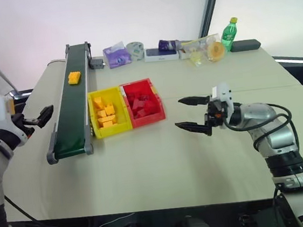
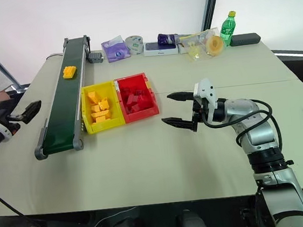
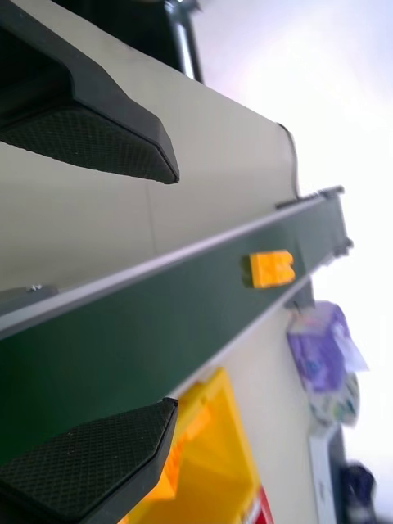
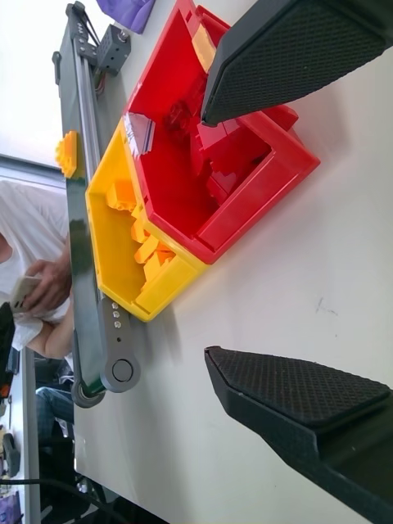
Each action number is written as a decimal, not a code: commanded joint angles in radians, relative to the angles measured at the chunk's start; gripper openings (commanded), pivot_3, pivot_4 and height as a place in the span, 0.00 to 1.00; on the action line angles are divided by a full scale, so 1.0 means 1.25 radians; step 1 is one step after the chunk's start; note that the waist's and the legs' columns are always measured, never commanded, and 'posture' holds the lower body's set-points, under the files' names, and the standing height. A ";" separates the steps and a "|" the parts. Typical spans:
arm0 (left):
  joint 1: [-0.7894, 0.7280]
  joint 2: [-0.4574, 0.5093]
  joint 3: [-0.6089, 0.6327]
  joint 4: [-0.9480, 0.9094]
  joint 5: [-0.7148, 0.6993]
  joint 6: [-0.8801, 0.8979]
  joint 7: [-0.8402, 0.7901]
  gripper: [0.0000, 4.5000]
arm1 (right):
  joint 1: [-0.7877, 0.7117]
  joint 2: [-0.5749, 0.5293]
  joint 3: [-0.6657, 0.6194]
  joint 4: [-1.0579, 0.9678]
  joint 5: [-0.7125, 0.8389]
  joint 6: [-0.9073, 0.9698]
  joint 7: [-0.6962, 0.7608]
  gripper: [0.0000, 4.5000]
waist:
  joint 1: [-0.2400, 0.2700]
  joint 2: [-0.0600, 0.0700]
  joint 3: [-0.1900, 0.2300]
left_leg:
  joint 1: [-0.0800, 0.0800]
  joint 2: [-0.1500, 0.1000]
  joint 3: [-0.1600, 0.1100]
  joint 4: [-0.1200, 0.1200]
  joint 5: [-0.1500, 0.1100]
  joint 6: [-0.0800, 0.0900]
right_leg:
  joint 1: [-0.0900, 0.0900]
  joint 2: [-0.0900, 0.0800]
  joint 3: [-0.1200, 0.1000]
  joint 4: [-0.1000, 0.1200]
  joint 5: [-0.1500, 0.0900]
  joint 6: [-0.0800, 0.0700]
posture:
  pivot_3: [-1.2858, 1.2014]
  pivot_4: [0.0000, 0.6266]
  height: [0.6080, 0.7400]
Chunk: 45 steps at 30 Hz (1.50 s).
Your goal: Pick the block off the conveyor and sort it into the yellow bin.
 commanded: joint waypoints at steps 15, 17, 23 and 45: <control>-0.019 -0.019 -0.006 -0.030 0.001 0.023 0.015 0.98 | -0.011 0.003 -0.010 -0.021 0.010 -0.006 -0.005 1.00 | -0.002 0.000 0.000 | 0.000 0.000 0.000 0.000 0.000 0.000 | 0.000 0.000 0.000 0.000 0.000 0.000 | 0.52 0.24 1.00; -0.022 -0.023 -0.007 -0.031 0.000 0.025 0.018 0.98 | -0.011 0.004 -0.010 -0.020 0.010 -0.007 -0.006 1.00 | -0.001 0.000 0.000 | 0.000 0.000 0.000 0.000 0.000 0.000 | 0.000 0.000 0.000 0.000 0.000 0.000 | 0.52 0.24 1.00; -0.106 -0.051 -0.016 -0.025 -0.016 0.173 0.115 0.98 | -0.011 0.008 -0.008 -0.023 0.010 -0.007 -0.008 1.00 | 0.000 0.000 0.000 | 0.000 0.000 0.000 0.001 0.000 0.000 | 0.000 0.000 0.000 0.000 0.000 0.000 | 0.52 0.24 1.00; -0.249 -0.133 -0.104 0.109 0.053 0.252 0.171 0.87 | 0.014 0.010 -0.014 -0.057 0.015 0.011 -0.021 1.00 | -0.001 0.000 0.000 | 0.000 -0.001 0.000 0.001 0.000 0.000 | 0.000 0.001 0.000 0.000 0.000 0.000 | 0.52 0.24 1.00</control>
